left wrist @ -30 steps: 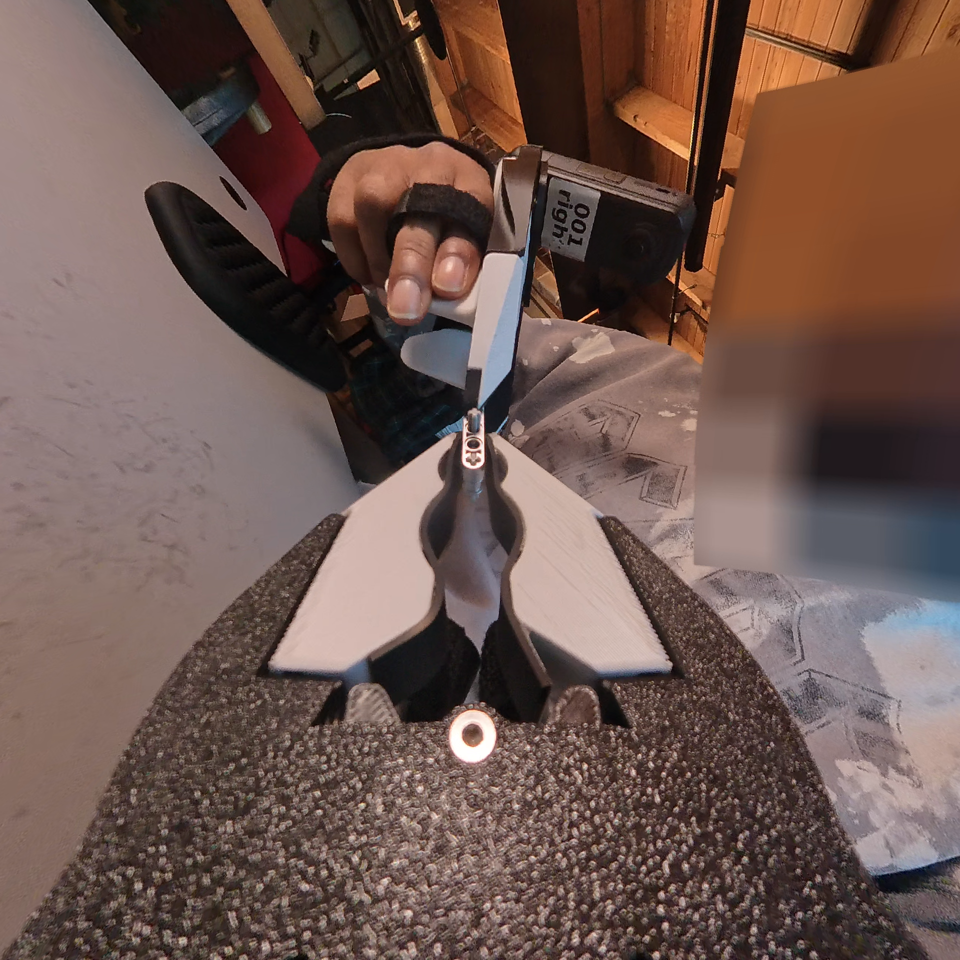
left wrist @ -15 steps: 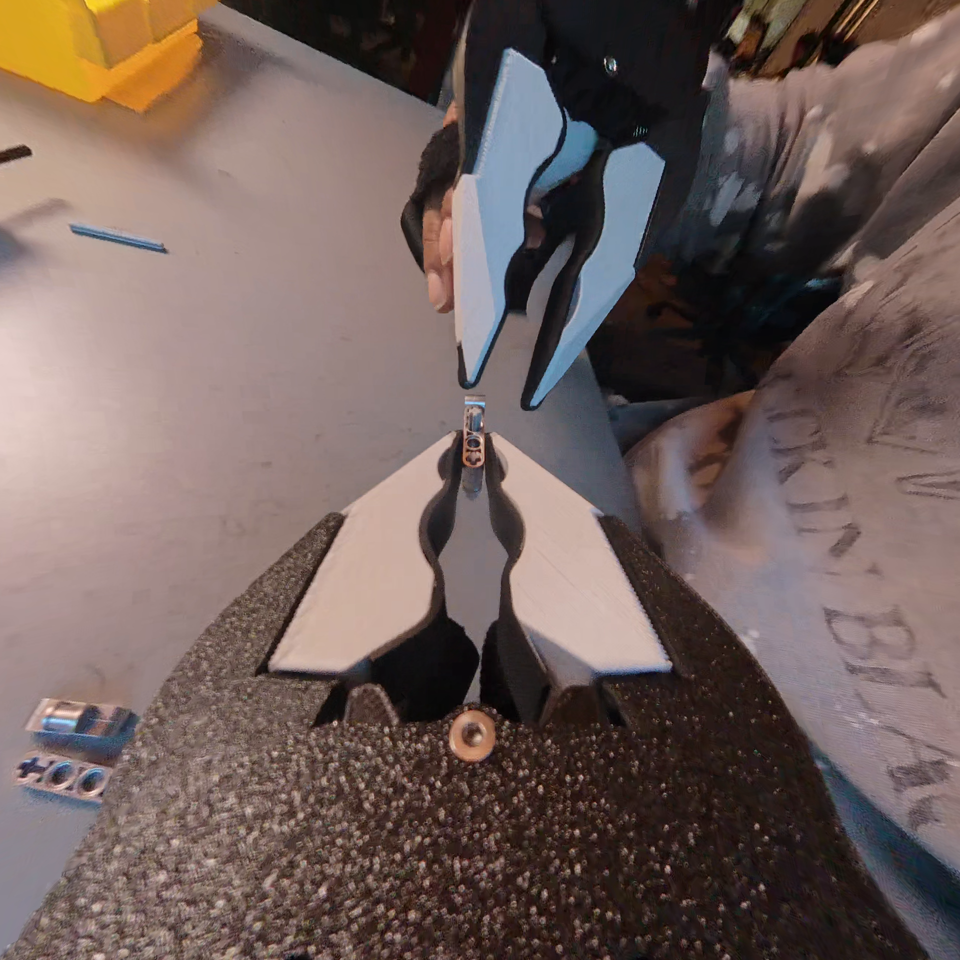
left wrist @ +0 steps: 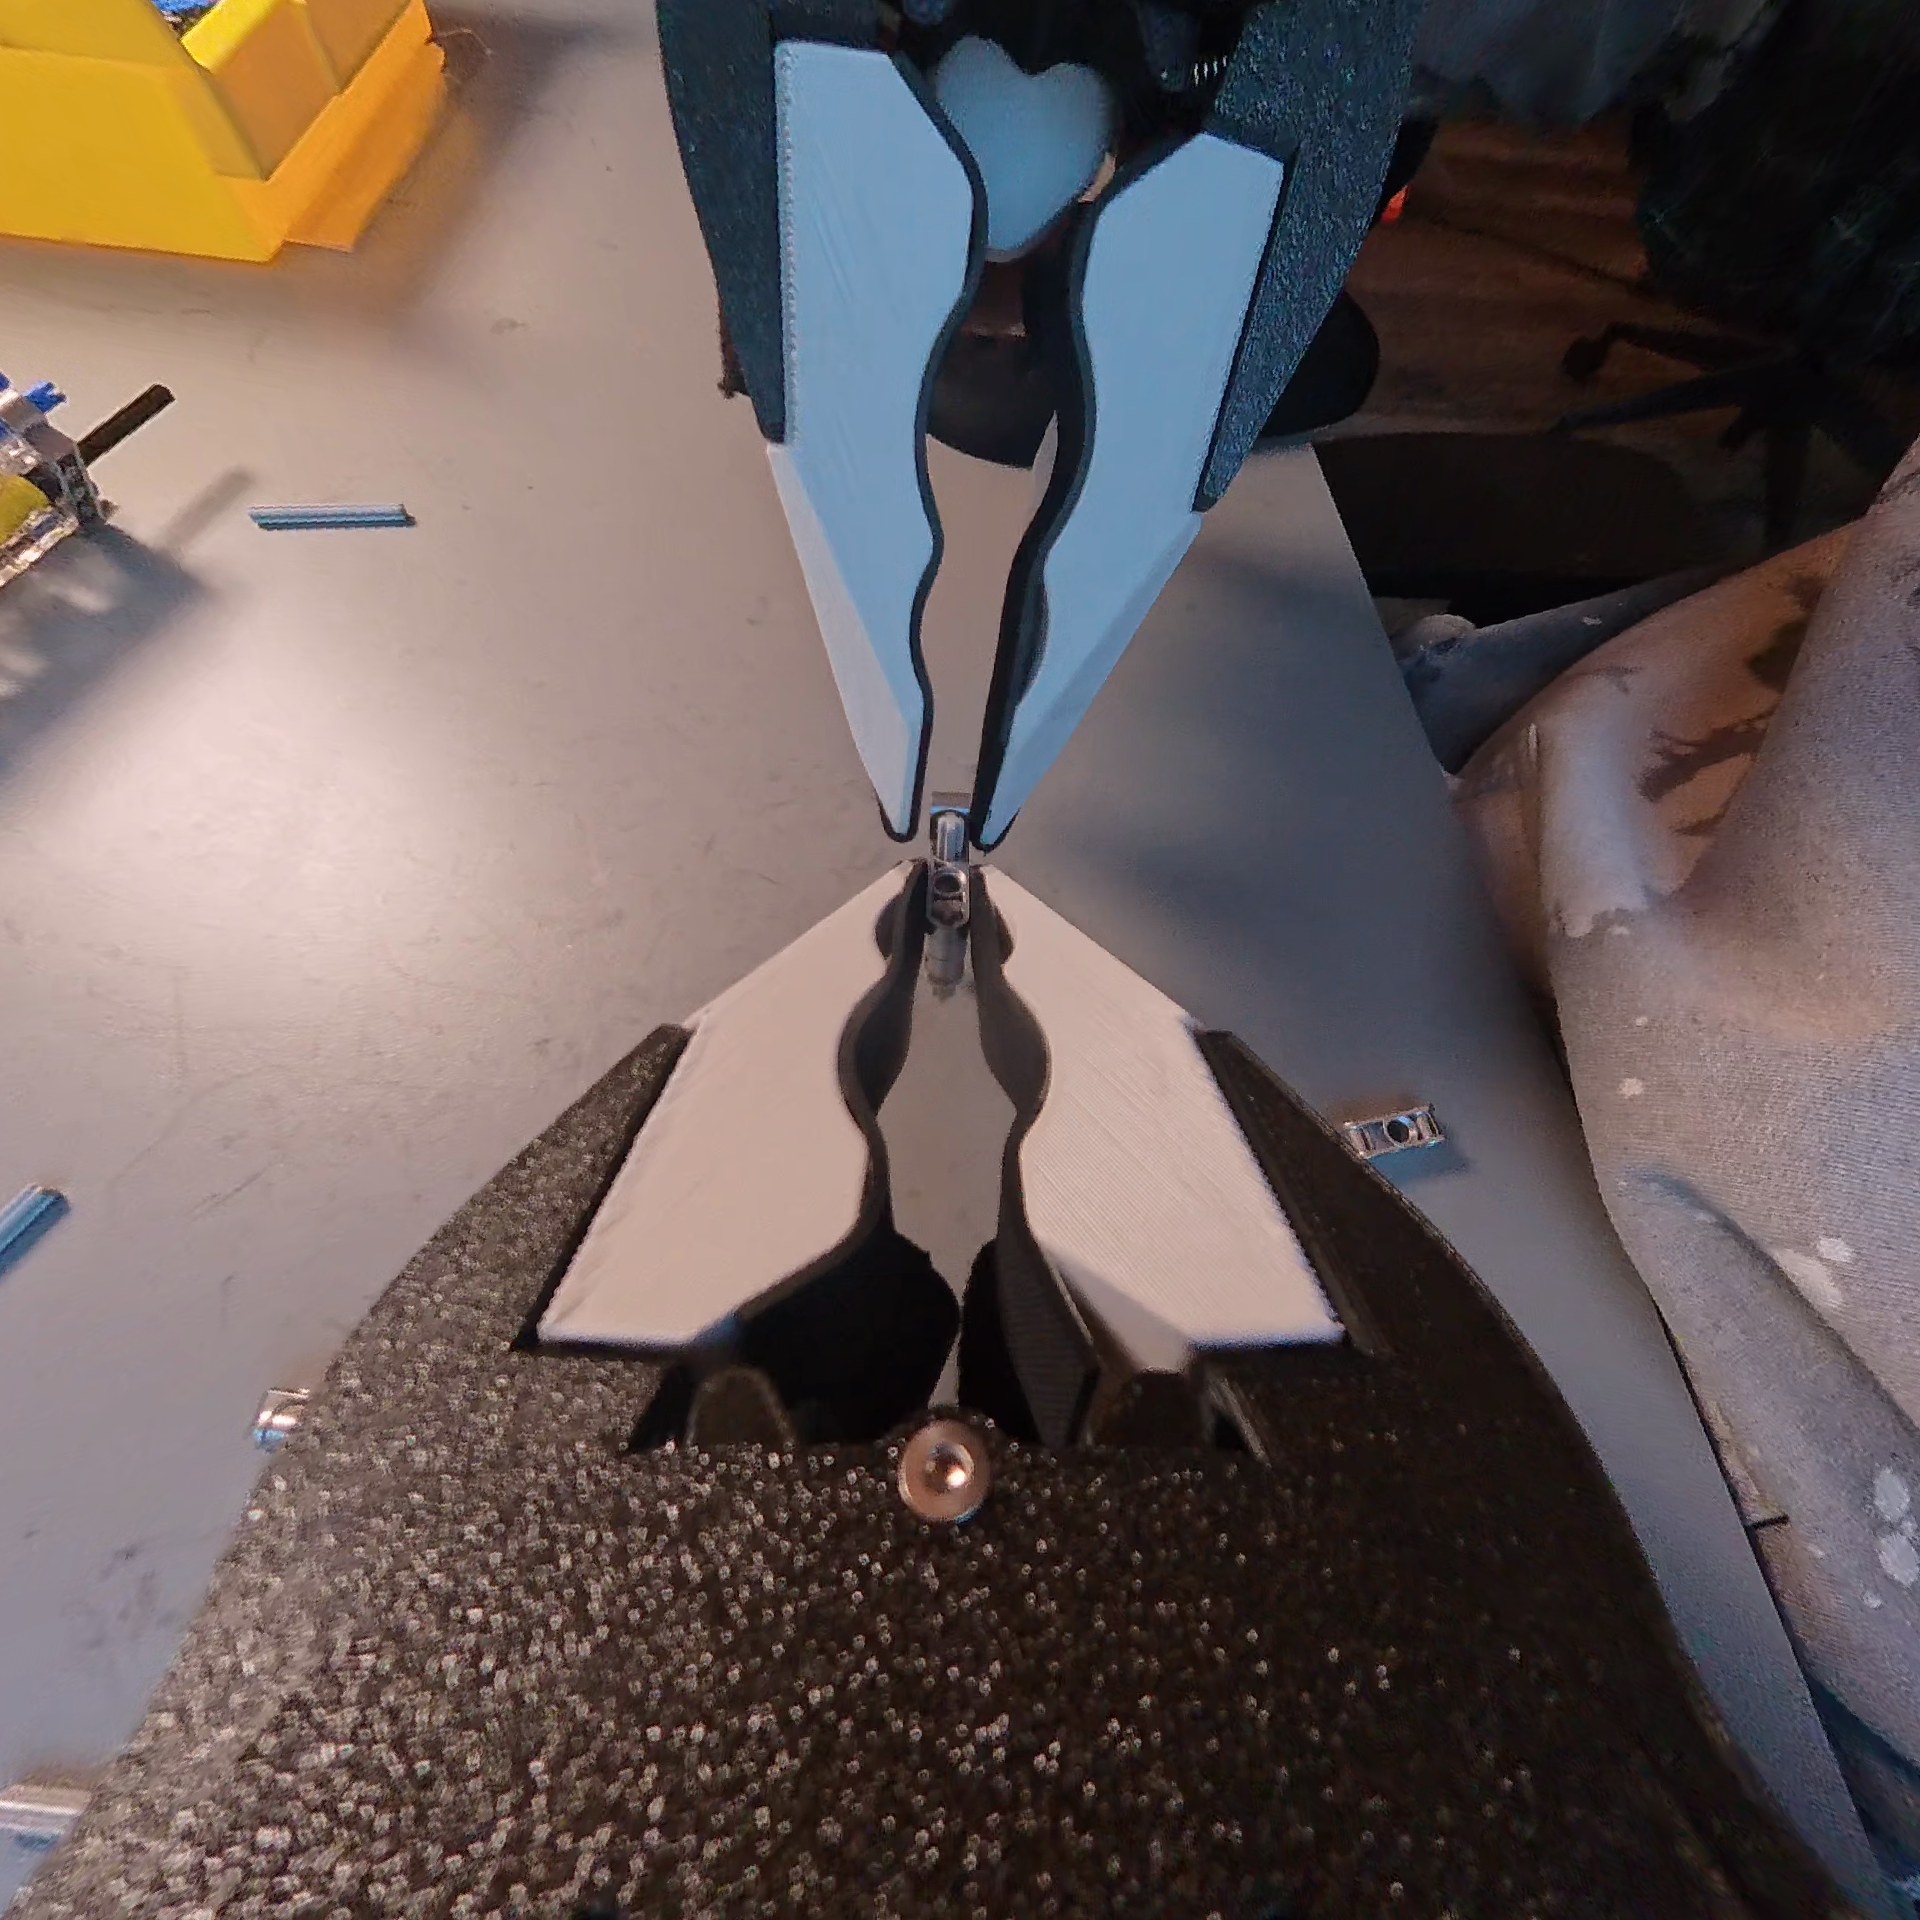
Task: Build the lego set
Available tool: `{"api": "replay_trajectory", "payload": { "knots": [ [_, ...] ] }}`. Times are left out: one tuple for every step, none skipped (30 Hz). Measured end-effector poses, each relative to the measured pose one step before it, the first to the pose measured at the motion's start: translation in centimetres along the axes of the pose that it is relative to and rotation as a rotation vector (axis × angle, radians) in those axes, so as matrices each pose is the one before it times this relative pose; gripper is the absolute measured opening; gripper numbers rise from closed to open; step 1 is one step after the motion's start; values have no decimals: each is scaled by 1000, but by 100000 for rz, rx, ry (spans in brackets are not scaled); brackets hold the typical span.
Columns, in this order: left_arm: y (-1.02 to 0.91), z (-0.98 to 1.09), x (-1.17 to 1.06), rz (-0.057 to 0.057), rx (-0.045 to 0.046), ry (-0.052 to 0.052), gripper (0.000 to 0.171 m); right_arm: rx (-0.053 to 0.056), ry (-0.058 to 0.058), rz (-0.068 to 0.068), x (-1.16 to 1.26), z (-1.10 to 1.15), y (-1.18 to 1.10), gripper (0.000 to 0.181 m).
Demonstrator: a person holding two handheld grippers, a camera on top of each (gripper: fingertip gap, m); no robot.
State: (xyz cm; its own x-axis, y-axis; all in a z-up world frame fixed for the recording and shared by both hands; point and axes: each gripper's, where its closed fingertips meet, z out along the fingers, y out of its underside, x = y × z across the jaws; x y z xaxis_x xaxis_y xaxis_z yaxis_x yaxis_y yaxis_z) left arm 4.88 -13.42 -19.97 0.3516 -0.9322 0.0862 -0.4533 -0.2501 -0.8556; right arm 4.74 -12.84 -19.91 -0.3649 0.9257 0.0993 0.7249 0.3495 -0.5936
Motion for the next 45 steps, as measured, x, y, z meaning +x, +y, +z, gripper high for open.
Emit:
{"api": "replay_trajectory", "payload": {
  "knots": [
    [30, -32, -16, -301, 152, 379, 5, -707, -242, -652, 18, 69, -10, 8],
    [100, 3, -40, 191, -349, 8, 5, -225, -692, -323, -55, 42, -78, 6],
    [76, 12, 11, 251, -233, 77, 5, -928, -384, -236, -8, 63, 26, 5],
    [72, 43, 25, 20, -169, 249, 5, -979, -625, -532, -55, 51, 36, 5],
    [110, 47, 25, -198, -394, 422, 6, -1075, -435, -314, -42, 73, 57, 5],
    [182, 73, 45, -443, -883, 802, 6, -1224, -683, 208, -64, 114, 60, 5],
    [105, -3, -9, -468, -475, 484, 6, -796, -598, 232, -58, 112, -28, 5],
    [46, -44, -41, -83, -255, -37, 6, -957, -43, 84, 68, 29, -22, 5],
    [56, -55, -17, 480, -541, -191, 6, -1056, -343, 56, 18, 29, -62, 4],
    [95, -80, -27, 525, -808, -147, 6, -851, -126, -102, 32, 54, -97, 4],
    [113, -94, -26, 190, -716, 89, 6, -630, 9, 23, 28, 76, -144, 4],
    [112, -82, -10, -25, -401, 122, 6, -576, -130, 193, 31, 90, -127, 4],
    [56, -47, 12, -65, -260, -13, 6, -767, -599, 432, -23, 61, -95, 4],
    [25, -20, -8, 172, -219, -203, 6, -862, -407, 384, 6, 23, -13, 4],
    [-15, 9, -18, 130, -132, -241, 6, -588, -197, 660, 19, 8, 6, 4],
    [-22, 18, 10, 54, -122, -103, 6, -209, -282, 1128, -11, -20, 29, 4],
    [-21, 22, 5, 293, -259, -227, 5, 252, -93, 1642, -24, -12, 47, 4],
    [-7, 18, 30, 328, -363, -190, 6, 506, 38, 1629, -42, 5, 28, 4],
    [-20, 23, 40, 92, -305, 53, 6, 495, 226, 1265, -44, 28, 44, 4],
    [-54, 66, 69, 162, -134, 301, 6, -520, -313, 707, -147, 128, 184, 4],
    [-64, 88, 90, 694, -365, 118, 6, -635, 116, -42, -156, 311, 185, 4],
    [-22, 44, 40, 1055, -898, -253, 6, -788, 806, -526, -63, 389, 166, 4],
    [36, -29, -18, 827, -937, -172, 6, 557, 1685, -928, 94, 195, -27, 5],
    [21, -16, -13, -33, -137, 208, 6, 507, -167, 840, -3, -3, -36, 4],
    [3, 0, -18, -397, 165, 271, 6, 704, -381, 1113, 15, 7, -14, 4],
    [-5, 1, -20, -105, -112, -19, 6, 676, -309, 1220, 9, 6, -15, 5],
    [-13, 13, -15, 490, -320, -329, 6, 216, 104, 505, 17, -15, 4, 5],
    [-21, 22, -5, 425, -308, -314, 6, 148, 516, 46, 22, -15, 20, 5],
    [-25, 42, 23, 119, -172, -31, 6, 212, 661, -117, 22, -28, 37, 5],
    [-14, 36, 38, 126, -257, 83, 6, 154, 64, -532, -38, -68, 46, 5],
    [16, -4, -5, 345, -565, -36, 5, 359, 76, -696, 1, -137, -37, 5],
    [50, -19, -32, 277, -550, -96, 6, 321, 107, -547, 34, -219, -92, 5],
    [5, -3, -15, -205, -65, 80, 5, -104, 79, -864, 47, -226, -71, 5],
    [1, -3, 6, -143, -2, 132, 5, -663, -142, -1131, 2, -166, -7, 5],
    [4, 8, 14, 172, -243, 89, 6, -820, -187, -1086, -19, -67, 4, 5],
    [-10, 4, 2, 226, -342, -19, 5, -944, -189, -1041, -10, -13, 13, 5],
    [-4, 8, -22, 153, -319, -66, 5, -953, -184, -728, 20, -17, 23, 5],
    [-8, 18, -2, 141, -203, -60, 5, -879, -195, -503, 8, -10, 28, 5],
    [-3, 2, -11, 70, -133, -23, 5, -597, -63, -734, 3, -40, -9, 5],
    [-7, 3, 7, 43, -85, 23, 5, -388, -24, -690, 10, -72, -38, 5],
    [9, 10, 11, -9, -46, 55, 5, -463, -259, -450, -21, -71, -15, 5],
    [-9, 14, 5, 23, -20, 1, 5, -469, -259, -295, -21, -42, -4, 5],
    [-11, 9, 1, 105, -104, -10, 5, -434, -171, -32, -1, -17, 16, 5],
    [4, 2, -11, 178, -207, -60, 6, -143, -110, 22, -4, -14, -13, 5],
    [-8, 9, -5, 71, -142, -3, 5, -77, 14, -27, 12, -47, 4, 5]
  ]
}}
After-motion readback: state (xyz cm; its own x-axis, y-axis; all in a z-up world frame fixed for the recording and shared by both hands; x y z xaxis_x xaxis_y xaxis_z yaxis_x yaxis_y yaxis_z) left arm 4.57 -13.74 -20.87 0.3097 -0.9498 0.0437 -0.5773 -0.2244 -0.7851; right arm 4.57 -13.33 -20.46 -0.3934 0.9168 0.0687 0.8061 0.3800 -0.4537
